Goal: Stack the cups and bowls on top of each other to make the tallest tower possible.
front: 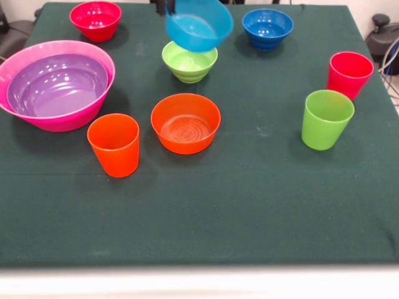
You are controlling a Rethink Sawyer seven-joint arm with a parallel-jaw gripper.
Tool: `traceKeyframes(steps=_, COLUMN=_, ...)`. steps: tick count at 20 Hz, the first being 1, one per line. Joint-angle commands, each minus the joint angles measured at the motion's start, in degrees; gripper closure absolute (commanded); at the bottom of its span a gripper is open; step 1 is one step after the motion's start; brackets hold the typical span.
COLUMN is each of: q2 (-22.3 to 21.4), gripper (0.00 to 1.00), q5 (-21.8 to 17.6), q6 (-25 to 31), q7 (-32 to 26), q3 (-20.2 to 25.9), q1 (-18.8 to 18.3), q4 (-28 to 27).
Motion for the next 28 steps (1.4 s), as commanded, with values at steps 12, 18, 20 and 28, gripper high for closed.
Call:
traceKeyframes(steps=12, q2=7.18, gripper=1.00, q5=-17.83, q6=5.30, q7=-29.64, q3=14.06, q1=-13.30, q4=-7.75)
traceKeyframes(steps=18, q2=8.43, gripper=1.00, q5=-20.45, q6=6.20, q7=-32.53, q3=15.69, q1=-17.23, q4=-8.68)
traceKeyframes(steps=20, q2=8.68, gripper=1.00, q5=-20.82, q6=6.53, q7=-33.51, q3=16.18, q1=-18.07, q4=-9.05)
traceKeyframes(steps=28, q2=9.85, gripper=1.00, q5=-22.44, q6=7.04, q7=-36.78, q3=18.22, q1=-20.63, q4=-10.16)
